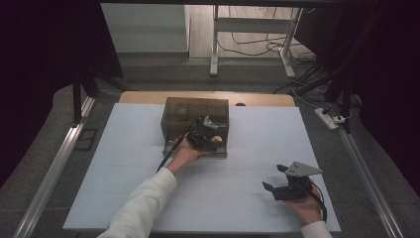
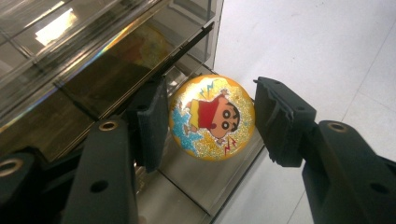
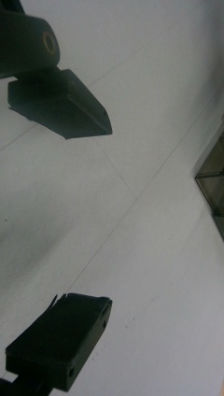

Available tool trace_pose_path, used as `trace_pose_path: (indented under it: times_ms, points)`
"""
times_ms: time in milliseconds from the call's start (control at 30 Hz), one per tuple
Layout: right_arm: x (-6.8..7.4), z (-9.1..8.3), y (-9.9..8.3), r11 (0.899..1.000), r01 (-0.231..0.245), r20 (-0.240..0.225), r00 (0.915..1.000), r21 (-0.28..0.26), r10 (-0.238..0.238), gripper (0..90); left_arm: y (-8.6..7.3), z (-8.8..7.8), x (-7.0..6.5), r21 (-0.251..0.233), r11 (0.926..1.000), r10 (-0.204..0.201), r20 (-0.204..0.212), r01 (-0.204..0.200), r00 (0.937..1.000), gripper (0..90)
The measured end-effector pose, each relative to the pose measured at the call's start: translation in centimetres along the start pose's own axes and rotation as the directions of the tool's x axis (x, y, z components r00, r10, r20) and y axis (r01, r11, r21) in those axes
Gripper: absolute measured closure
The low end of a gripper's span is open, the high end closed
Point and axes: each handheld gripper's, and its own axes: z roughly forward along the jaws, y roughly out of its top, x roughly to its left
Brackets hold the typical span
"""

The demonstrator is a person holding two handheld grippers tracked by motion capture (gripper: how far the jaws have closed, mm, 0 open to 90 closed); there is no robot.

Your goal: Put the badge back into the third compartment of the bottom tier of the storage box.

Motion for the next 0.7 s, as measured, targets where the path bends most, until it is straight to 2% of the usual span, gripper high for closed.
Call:
trace_pose_path:
  times_ms: [267,400,700]
  points:
    - [-0.01,0.00,-0.04,1.000,0.000,0.000,1.0000,0.002,0.000,13.7,-0.03,-0.01,-0.09,0.001,1.0000,0.002,0.014,-0.002,0.9999,44.5]
    - [0.01,0.02,-0.05,1.000,0.003,-0.002,1.0000,0.003,-0.003,13.7,-0.01,-0.12,-0.31,-0.007,0.9997,0.022,0.013,-0.022,0.9997,37.2]
    - [-0.01,0.02,-0.07,1.000,0.002,-0.001,1.0000,0.005,-0.002,13.7,0.05,-0.71,-0.39,-0.021,0.9997,0.010,0.034,-0.009,0.9994,34.6]
